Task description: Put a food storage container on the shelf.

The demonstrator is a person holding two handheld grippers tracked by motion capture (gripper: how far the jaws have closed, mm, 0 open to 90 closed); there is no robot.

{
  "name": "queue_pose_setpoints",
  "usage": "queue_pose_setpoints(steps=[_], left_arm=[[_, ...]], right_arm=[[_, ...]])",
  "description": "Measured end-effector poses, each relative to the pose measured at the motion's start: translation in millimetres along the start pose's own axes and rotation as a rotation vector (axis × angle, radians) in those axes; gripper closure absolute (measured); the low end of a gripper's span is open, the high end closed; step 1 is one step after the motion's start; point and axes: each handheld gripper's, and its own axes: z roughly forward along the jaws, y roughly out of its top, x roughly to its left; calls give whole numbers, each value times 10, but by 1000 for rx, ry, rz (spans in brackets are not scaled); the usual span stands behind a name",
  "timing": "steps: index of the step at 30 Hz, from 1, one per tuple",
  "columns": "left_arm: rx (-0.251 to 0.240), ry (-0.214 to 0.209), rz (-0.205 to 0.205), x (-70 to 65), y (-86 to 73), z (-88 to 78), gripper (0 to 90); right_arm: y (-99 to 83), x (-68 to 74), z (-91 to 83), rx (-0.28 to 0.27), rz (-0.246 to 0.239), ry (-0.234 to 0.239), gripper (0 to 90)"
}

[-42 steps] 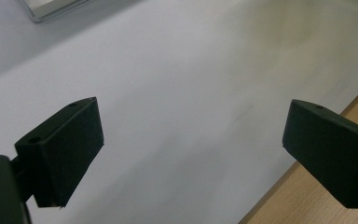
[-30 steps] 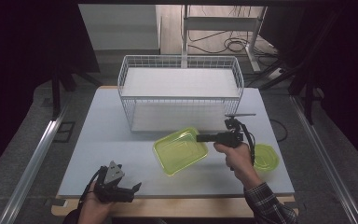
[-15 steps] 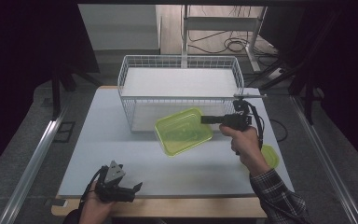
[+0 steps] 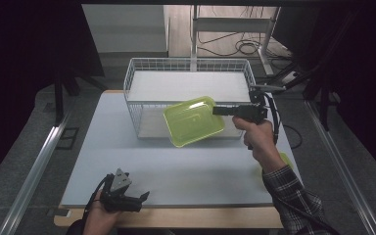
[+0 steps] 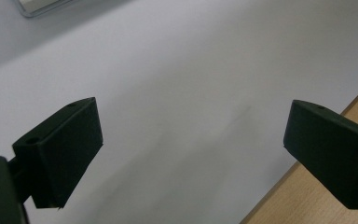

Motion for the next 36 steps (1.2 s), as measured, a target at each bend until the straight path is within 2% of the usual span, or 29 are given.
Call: queue_pose_setpoints(steps=[5,12,24,28,31,36], left_arm=[[3,-1,-2,5,-1,3,44],[5,-4,-4,8,-2,8,44],[-3,-8,-14,11,-3,-1,44],[-14,-23,-33,29,-2,-16,42],[-21,-42,-53,46,-4,-25,34],[-10,-47,-47,39,-5,-15,33]], right_arm=[[166,62,-46,-41,-1,-31,803],[349,54,-41,-91,10,-73,803],[549,62,103,-149,12,-136,802],[617,74,146,-166,5,-160,802],[674,66,168,-186,-3,-197,802],[713,46,178,-213,-6,-203,802]])
